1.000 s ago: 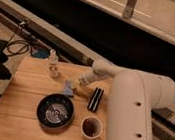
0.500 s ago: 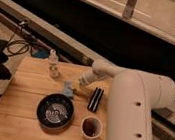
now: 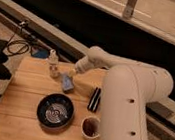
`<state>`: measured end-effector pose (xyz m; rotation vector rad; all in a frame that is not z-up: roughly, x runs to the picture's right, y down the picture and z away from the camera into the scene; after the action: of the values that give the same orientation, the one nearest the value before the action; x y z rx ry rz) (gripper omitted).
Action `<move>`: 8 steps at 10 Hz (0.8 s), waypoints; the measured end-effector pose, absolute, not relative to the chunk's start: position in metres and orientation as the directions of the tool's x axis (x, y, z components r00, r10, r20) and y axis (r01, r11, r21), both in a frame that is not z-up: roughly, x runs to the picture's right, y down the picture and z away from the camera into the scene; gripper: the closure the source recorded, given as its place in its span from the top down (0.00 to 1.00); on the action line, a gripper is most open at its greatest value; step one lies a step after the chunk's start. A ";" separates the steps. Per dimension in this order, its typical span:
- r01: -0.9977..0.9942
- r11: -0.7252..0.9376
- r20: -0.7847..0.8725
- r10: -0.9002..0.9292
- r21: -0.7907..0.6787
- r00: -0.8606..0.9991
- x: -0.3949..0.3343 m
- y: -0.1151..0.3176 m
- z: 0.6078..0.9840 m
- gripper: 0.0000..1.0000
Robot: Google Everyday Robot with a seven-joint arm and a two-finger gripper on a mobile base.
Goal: Place the white sponge in the ceramic bowl
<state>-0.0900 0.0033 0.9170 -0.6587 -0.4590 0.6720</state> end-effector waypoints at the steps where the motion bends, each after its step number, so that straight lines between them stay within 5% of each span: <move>1: -0.409 0.610 0.195 0.686 -0.679 0.701 -0.094 -0.009 0.911 0.00; 8: -0.454 0.535 0.229 0.789 -0.713 0.570 -0.070 -0.006 0.833 0.00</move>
<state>-0.0705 -0.0061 0.8332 -0.6464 -0.5826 0.7921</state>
